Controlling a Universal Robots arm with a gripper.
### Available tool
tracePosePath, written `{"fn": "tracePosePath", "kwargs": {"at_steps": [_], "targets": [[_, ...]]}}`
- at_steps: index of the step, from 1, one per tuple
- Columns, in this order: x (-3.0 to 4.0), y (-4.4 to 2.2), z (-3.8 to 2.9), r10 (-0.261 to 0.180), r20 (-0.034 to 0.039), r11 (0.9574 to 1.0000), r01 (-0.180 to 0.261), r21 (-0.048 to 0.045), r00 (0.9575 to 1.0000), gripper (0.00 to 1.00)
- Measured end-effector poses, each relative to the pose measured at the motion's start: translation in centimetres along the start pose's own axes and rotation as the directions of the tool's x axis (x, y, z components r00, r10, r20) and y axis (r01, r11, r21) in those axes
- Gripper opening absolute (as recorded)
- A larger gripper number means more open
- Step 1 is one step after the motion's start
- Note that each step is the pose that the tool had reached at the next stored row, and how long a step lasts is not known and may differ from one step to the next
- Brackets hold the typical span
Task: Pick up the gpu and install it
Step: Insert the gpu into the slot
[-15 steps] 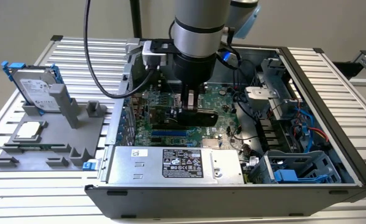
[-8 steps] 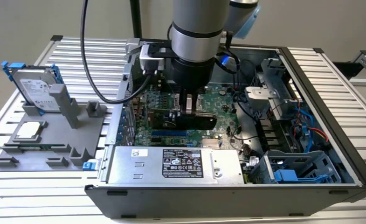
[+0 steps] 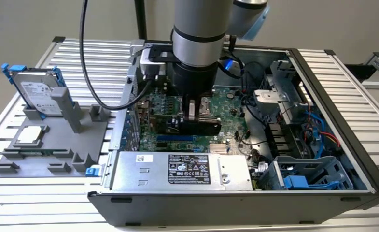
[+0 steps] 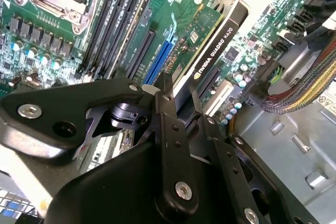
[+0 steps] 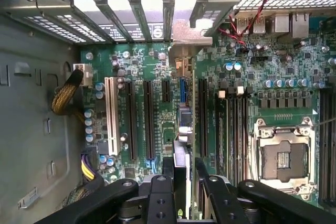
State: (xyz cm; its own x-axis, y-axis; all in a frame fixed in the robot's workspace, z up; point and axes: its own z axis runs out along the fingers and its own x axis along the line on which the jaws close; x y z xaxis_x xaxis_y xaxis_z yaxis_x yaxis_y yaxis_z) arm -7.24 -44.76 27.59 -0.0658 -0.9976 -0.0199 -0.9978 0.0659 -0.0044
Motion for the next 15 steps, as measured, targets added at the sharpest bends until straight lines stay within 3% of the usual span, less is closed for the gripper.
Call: {"fn": "tracePosePath", "kwargs": {"at_steps": [5,15], "targets": [[0.06,0.87,0.14,-0.002,0.0001,1.0000,0.002,0.0001,1.0000,0.00],[0.12,1.89,0.26,-0.002,0.0001,1.0000,0.002,0.0000,1.0000,0.00]]}}
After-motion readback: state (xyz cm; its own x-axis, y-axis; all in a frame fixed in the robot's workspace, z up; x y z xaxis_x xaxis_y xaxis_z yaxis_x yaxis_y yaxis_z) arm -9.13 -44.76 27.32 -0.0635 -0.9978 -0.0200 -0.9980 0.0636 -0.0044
